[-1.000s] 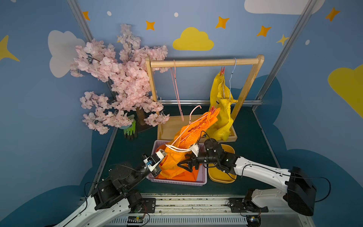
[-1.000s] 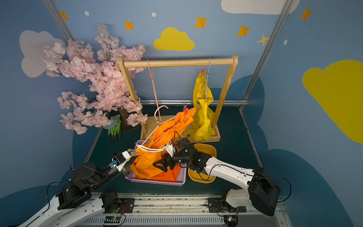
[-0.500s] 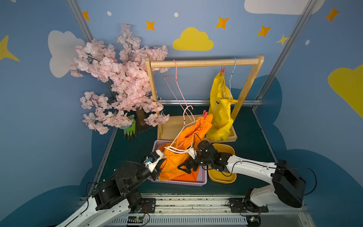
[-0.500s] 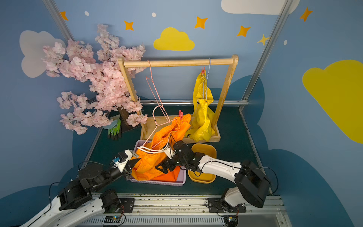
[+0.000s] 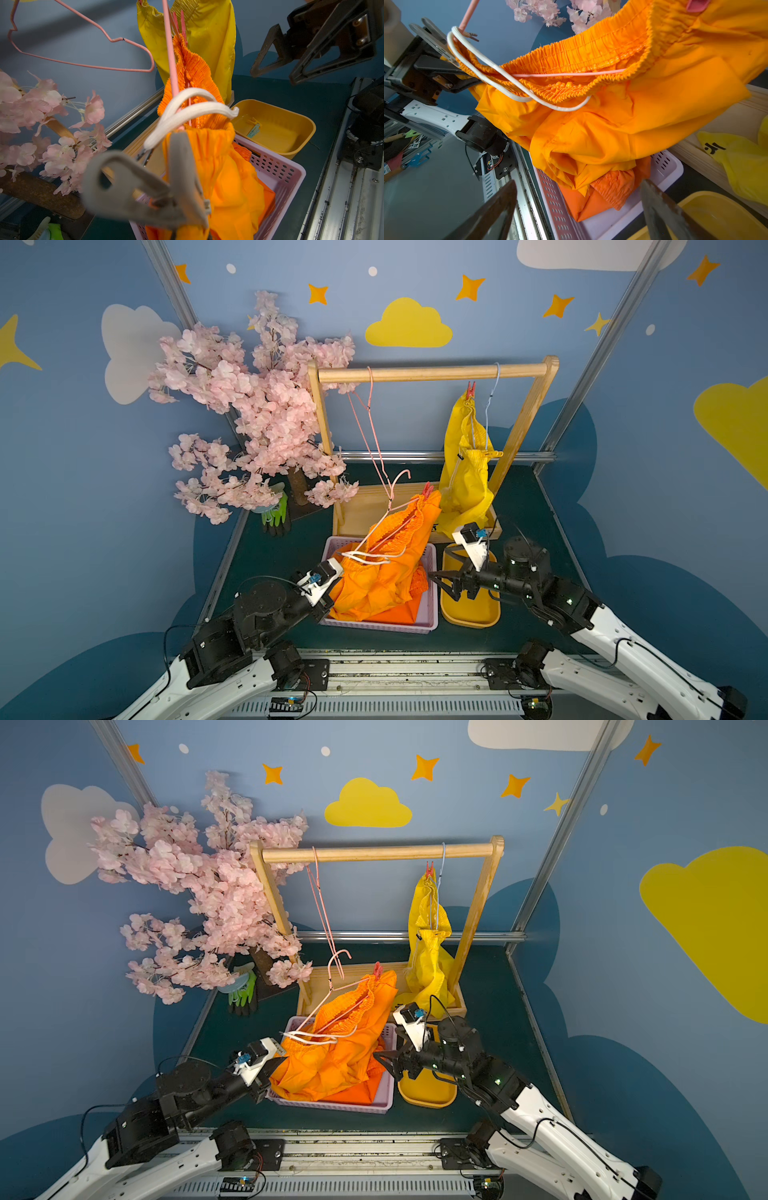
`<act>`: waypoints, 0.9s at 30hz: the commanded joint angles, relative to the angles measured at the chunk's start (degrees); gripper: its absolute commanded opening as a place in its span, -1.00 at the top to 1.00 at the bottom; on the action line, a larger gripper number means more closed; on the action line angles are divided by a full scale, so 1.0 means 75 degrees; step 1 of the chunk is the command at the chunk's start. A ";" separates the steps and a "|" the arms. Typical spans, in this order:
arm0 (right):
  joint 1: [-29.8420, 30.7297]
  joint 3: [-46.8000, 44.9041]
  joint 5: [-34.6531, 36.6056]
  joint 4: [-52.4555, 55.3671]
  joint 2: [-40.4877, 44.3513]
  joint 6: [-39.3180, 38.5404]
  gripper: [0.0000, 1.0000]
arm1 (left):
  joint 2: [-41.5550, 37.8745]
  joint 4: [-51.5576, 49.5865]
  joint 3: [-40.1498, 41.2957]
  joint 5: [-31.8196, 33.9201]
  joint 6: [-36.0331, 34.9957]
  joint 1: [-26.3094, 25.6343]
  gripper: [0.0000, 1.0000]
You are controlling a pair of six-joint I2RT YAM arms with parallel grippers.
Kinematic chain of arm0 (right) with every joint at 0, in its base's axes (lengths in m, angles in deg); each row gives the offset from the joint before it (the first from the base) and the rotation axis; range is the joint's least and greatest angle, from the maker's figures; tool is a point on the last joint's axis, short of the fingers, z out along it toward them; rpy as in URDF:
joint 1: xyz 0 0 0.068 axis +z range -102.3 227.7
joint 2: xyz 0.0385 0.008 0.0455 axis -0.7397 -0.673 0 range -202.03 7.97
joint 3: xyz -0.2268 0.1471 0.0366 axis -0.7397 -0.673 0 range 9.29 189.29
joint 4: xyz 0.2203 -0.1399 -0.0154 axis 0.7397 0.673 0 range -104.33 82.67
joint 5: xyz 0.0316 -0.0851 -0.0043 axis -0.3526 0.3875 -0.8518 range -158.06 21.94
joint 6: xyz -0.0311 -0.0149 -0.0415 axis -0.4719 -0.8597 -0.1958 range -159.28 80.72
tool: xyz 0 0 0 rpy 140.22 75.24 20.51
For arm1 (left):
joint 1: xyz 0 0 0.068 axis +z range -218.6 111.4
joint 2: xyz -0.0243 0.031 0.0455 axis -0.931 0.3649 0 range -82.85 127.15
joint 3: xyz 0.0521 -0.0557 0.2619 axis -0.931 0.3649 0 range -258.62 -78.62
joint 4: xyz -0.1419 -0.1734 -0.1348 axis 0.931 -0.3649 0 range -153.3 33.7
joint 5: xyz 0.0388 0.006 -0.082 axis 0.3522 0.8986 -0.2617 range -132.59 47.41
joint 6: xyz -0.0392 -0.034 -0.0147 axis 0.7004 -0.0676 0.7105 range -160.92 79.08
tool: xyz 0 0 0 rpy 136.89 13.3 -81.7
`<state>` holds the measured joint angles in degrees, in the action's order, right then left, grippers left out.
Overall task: Remove the clothespins securing shorts to the hanger
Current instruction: Adjust the shorts in the basket, then remove the clothespin from the hanger.
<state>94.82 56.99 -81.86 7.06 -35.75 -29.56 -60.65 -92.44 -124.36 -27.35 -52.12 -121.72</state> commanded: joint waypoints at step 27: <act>-0.4664 0.1367 -0.7435 -0.3545 -0.1953 -0.0088 -0.48 | 0.0185 0.0686 -0.0377 -0.1851 -0.0671 0.0122 0.94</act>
<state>60.02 67.51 -134.07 -19.89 -51.81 -26.70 -58.27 -92.13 -125.36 -39.50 -56.16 -121.04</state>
